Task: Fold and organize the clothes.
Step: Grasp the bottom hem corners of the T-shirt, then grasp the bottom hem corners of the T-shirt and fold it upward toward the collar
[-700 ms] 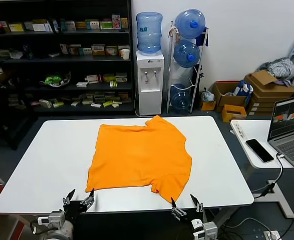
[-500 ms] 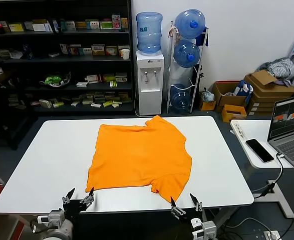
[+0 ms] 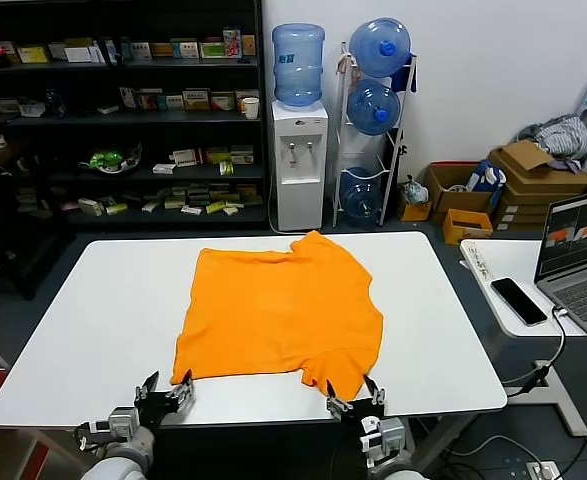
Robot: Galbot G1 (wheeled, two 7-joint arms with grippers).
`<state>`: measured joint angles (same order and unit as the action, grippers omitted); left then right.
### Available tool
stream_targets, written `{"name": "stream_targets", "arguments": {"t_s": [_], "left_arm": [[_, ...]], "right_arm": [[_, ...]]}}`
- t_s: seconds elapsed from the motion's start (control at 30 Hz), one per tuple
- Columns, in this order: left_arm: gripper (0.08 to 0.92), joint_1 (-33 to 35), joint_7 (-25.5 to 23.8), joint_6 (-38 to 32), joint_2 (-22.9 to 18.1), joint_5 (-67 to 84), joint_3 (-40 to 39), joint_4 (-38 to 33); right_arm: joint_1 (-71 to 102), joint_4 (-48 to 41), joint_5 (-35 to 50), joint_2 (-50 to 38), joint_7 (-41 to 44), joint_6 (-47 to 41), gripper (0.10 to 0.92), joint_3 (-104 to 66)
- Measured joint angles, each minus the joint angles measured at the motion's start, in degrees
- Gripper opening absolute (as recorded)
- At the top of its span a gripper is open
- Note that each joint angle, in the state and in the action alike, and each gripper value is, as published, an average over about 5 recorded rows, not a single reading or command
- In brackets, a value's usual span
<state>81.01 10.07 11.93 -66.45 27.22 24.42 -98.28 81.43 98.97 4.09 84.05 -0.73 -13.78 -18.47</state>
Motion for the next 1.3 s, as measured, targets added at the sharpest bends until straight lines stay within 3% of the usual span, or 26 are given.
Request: {"name": "stream_targets", "arguments": {"t_s": [0.43, 0.63, 0.97, 1.3], "left_arm": [[0.274, -0.68, 0.61, 0.39, 0.20, 1.56, -1.21, -0.14], [0.118, -0.21, 0.39, -0.12, 0.22, 1.92, -1.23, -1.18], [0.097, 1.86, 1.54, -0.11, 1.39, 3.62, -0.30, -5.24], [0.097, 9.54, 4.39, 0.22, 4.39, 6.68, 1.27, -13.31]], "right_arm": [[0.79, -0.19, -0.48, -0.82, -1.46, 1.64, 0.272, 0.30], [1.57, 0.53, 0.48, -1.47, -2.24, 2.03, 0.138, 0.36], [6.99, 7.79, 3.87, -5.05, -4.27, 1.98, 0.124, 0.40], [15.45, 18.84, 7.62, -9.81, -7.10, 3.23, 0.124, -1.83]]}}
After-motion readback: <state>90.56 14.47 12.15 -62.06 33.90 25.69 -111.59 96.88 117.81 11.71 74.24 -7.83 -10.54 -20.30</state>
